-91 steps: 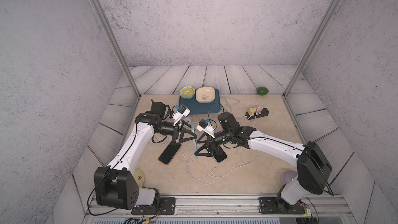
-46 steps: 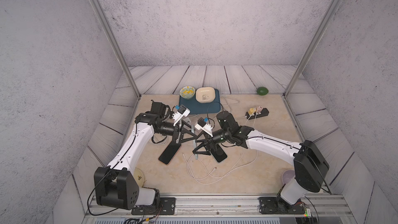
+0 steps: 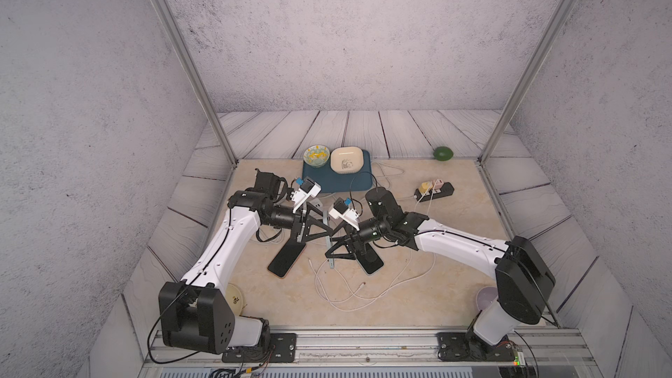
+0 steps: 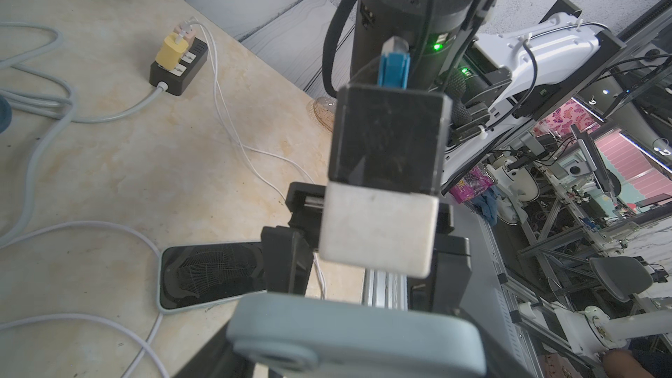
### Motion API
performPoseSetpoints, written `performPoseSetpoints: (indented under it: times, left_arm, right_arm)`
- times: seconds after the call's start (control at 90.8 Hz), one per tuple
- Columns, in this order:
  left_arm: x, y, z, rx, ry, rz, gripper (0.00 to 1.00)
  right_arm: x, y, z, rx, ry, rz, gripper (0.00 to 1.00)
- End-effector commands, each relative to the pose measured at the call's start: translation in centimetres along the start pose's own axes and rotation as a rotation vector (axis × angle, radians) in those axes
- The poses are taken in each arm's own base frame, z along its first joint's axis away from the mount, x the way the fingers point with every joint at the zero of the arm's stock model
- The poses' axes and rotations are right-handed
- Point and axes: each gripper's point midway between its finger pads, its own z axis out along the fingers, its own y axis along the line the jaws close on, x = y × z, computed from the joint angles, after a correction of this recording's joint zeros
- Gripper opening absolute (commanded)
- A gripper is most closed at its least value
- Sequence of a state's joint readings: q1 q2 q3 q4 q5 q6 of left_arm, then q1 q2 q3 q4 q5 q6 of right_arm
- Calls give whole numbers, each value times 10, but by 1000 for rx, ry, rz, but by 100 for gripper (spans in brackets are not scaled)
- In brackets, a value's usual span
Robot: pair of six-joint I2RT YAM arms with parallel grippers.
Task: Unplug the charging cable from the phone
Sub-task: Place the phone at the center of the board.
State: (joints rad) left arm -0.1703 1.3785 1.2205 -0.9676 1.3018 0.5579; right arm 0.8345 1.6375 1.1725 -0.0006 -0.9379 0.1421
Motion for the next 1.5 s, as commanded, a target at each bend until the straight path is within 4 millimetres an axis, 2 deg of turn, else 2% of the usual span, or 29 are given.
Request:
performPoseSetpoints:
  times: [0.0,0.297,0.65,0.793,1.057,1.288,1.486]
  left_arm:
    - [-7,-9,-2,11,-17,8,99]
    - [-5,3,-3,-49,1,-15,98]
    - [-5,14,-10,-112,4,-25,98]
    - [-4,17,-13,-131,5,-24,98]
    - [-3,19,-14,-143,7,-22,98]
    - [-1,20,-15,-151,12,-23,98]
    - [-1,20,-16,-153,12,-23,98]
  right_arm:
    - [-9,6,1,-29,-15,-54,54]
    - [-7,-1,-10,34,-24,-42,47]
    - [10,-24,-37,165,-18,57,44]
    - [29,-47,-55,290,51,144,43]
    - [82,-94,-88,564,316,324,44]
    - [108,-126,-115,758,463,433,44]
    - [126,-140,-143,902,601,524,44]
